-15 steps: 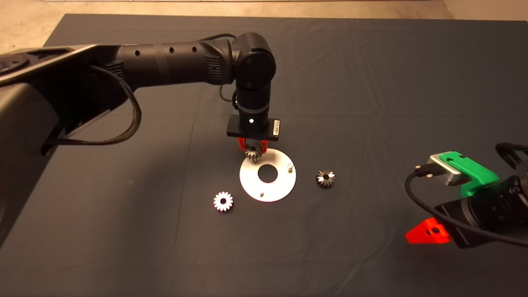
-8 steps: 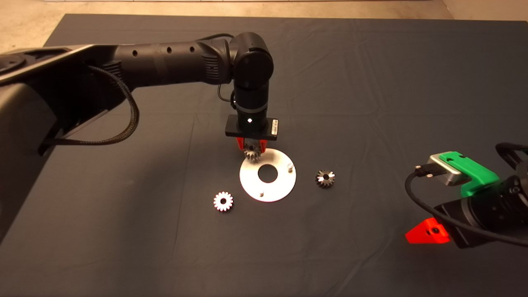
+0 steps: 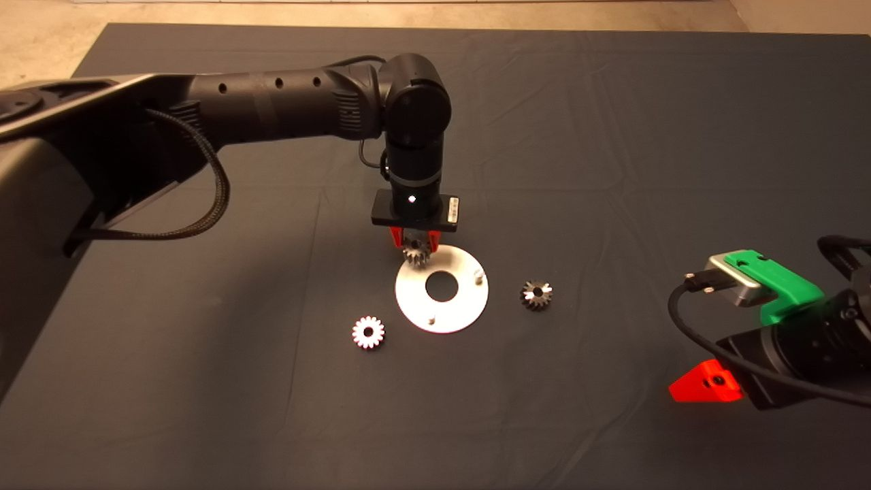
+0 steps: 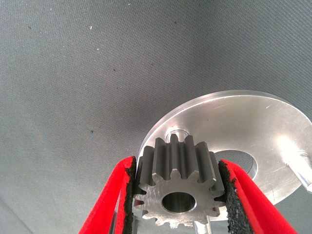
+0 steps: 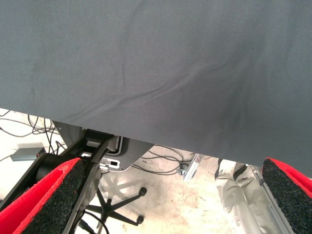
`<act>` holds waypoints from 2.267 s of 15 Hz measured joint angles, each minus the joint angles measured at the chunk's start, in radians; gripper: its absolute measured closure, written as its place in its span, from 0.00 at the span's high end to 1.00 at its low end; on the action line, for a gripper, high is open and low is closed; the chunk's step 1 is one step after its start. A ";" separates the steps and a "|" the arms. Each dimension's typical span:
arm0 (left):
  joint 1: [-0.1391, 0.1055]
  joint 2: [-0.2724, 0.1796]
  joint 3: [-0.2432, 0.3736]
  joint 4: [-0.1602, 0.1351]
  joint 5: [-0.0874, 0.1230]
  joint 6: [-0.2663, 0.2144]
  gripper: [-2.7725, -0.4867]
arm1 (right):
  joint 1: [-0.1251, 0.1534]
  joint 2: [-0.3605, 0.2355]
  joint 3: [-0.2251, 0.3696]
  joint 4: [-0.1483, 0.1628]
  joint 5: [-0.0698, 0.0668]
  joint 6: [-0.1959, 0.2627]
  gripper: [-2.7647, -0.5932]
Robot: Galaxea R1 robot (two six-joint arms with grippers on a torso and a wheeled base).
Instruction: Install three planetary gears onto the carrier pins
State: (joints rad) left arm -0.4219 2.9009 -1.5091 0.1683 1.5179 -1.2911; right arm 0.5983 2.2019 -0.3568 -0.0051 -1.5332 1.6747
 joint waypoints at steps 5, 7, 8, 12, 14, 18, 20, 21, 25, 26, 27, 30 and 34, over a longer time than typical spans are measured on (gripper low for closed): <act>0.000 0.002 0.000 0.000 0.002 0.000 0.23 | 0.000 0.000 0.000 0.000 0.000 0.000 0.98; 0.000 0.003 0.000 0.001 0.002 0.000 0.23 | 0.000 0.000 0.000 0.000 0.000 0.000 0.98; 0.000 0.003 0.000 0.001 0.002 0.000 0.23 | 0.000 0.000 0.000 0.000 0.000 0.000 0.98; 0.000 0.003 0.000 0.001 0.002 0.000 0.23 | 0.000 0.000 0.000 0.000 0.000 0.000 0.98; 0.001 0.003 0.003 0.002 0.002 0.000 0.23 | 0.000 0.000 0.000 0.000 0.000 0.000 0.98; 0.017 0.003 0.009 0.006 0.001 -0.001 0.22 | -0.001 0.000 0.000 0.000 0.000 0.000 0.98; 0.017 0.003 0.011 0.006 0.001 -0.001 0.22 | -0.002 0.000 0.000 0.000 0.000 0.000 0.98; 0.017 0.002 0.011 0.006 0.001 -0.001 0.22 | -0.002 0.000 0.000 0.000 0.000 0.000 0.98; 0.017 0.003 0.011 0.006 0.001 -0.001 0.24 | -0.002 0.000 0.000 0.000 0.000 0.000 0.98; 0.017 0.002 0.011 0.006 0.001 -0.001 0.25 | -0.002 0.000 0.000 0.000 0.000 0.000 0.98; 0.017 0.001 0.013 0.006 0.001 -0.001 0.25 | -0.002 0.000 0.000 0.000 0.000 0.000 0.98; 0.025 -0.003 0.025 0.000 0.002 -0.002 0.30 | -0.002 0.000 0.000 0.000 0.000 0.000 0.98; 0.029 -0.003 0.033 0.000 0.002 -0.003 0.39 | -0.002 0.000 0.000 0.000 0.000 0.000 0.98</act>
State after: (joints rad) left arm -0.3930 2.8974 -1.4760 0.1683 1.5196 -1.2940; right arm 0.5960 2.2019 -0.3564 -0.0051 -1.5332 1.6747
